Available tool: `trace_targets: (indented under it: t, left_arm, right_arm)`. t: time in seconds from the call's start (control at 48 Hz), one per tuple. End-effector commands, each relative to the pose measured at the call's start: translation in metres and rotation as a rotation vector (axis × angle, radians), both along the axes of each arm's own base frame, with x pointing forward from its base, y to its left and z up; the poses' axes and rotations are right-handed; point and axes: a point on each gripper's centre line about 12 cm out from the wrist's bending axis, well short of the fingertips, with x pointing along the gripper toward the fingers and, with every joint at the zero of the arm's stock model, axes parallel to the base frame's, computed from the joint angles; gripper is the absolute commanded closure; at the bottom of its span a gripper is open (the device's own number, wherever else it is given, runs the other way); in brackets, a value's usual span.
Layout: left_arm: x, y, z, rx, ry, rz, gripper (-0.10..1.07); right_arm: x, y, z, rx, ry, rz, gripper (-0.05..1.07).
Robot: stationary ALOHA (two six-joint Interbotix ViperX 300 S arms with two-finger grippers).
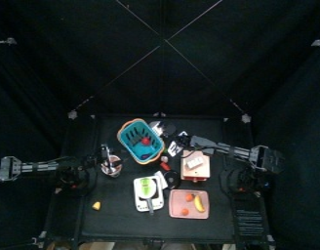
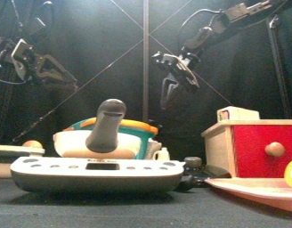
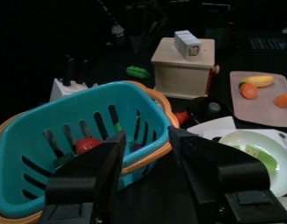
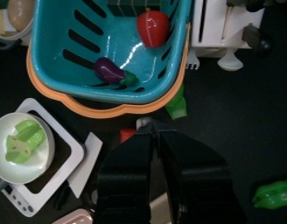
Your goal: Grab starfruit top
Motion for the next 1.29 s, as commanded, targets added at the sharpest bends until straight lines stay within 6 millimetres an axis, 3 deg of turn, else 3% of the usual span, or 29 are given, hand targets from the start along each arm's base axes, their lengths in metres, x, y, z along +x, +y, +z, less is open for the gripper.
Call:
trace_targets:
  t: [0.0,0.167,0.333,0.5,0.708,0.917,1.271]
  left_arm:
    - [0.003,0.000,0.006,0.018,-0.013,-0.007,0.15]
    - [0.005,-0.006,0.006,0.033,-0.003,-0.046,0.15]
    - [0.018,-0.039,0.014,0.020,0.013,-0.207,0.14]
    - [0.040,-0.063,0.019,-0.047,0.024,-0.289,0.14]
    - [0.074,-0.076,-0.004,-0.195,0.168,-0.275,0.14]
    - [0.093,-0.084,-0.015,-0.283,0.271,-0.276,0.14]
    - [0.112,-0.088,-0.048,-0.202,0.430,-0.323,0.12]
  right_arm:
    - [-0.010,0.015,0.011,-0.073,-0.095,0.051,0.54]
    - [-0.026,0.038,0.003,-0.151,-0.239,0.130,0.54]
    - [-0.032,0.056,0.003,-0.223,-0.437,0.214,0.55]
    - [-0.040,0.062,-0.004,-0.273,-0.502,0.265,0.54]
    - [-0.048,0.071,-0.020,-0.295,-0.473,0.326,0.55]
    - [-0.054,0.078,-0.013,-0.311,-0.499,0.349,0.55]
    - [-0.052,0.081,-0.019,-0.300,-0.483,0.361,0.54]
